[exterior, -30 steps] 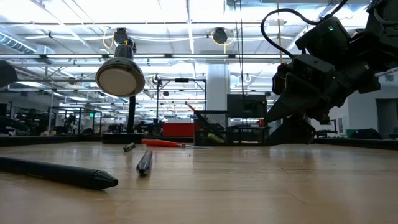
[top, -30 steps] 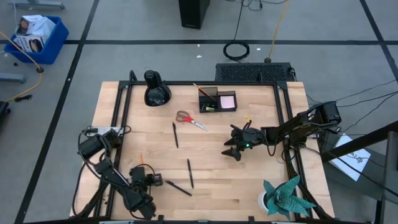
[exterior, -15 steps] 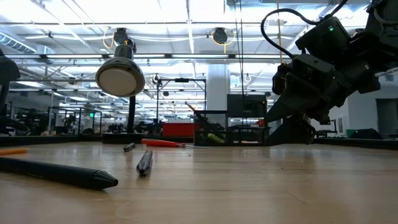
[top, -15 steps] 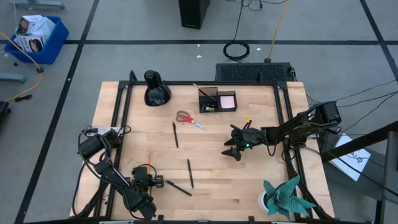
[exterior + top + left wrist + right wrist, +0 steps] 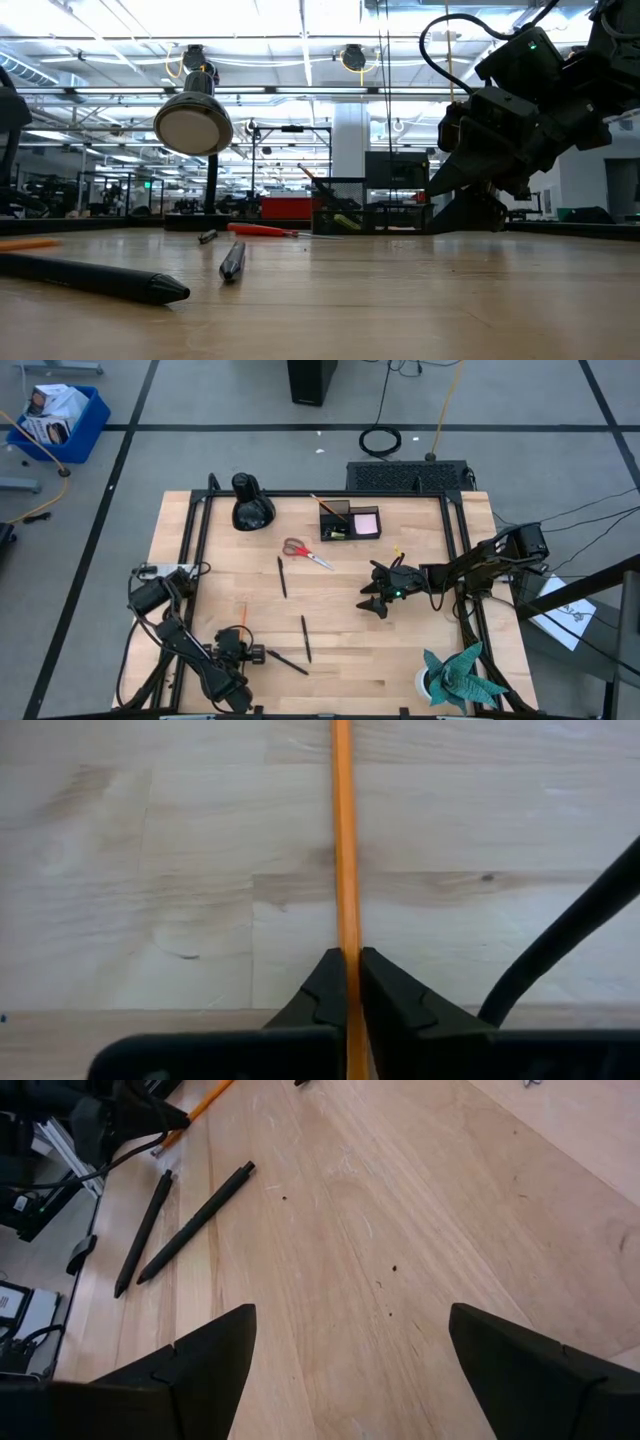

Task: Pick and place office supplies into organizer
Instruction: Put the orange pencil into the black desk organizer

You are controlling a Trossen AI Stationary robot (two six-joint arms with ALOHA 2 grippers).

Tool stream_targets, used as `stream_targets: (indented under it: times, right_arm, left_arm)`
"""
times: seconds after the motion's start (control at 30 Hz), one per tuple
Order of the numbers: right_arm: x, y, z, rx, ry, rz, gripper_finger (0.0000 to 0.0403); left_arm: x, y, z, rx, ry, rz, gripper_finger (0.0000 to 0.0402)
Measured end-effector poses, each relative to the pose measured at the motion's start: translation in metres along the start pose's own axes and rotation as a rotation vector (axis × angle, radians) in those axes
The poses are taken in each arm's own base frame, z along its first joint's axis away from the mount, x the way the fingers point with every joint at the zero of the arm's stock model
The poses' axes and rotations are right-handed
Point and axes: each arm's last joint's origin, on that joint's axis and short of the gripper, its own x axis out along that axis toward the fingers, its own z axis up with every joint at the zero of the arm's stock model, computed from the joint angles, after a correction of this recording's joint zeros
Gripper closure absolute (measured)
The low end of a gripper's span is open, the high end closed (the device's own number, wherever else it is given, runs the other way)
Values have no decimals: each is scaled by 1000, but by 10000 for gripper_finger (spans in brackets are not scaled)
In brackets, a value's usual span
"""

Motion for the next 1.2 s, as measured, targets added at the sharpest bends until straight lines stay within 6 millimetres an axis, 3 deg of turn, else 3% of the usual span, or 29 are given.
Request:
stream_targets:
  times: [0.5, 0.73, 0.93, 1.2]
  right_arm:
    - [0, 0, 0, 0, 1, 0, 78]
    - [0, 0, 0, 0, 0, 0, 78]
    - [0, 0, 0, 0, 0, 0, 78]
    - [0, 0, 0, 0, 0, 0, 78]
  left_arm:
    - [0, -7, 3, -31, -52, -111, 396]
    - [2, -16, 11, -40, -74, -129, 380]
    - [-1, -20, 17, -51, -85, -156, 396]
    - [-6, -27, 27, -95, -76, -187, 377]
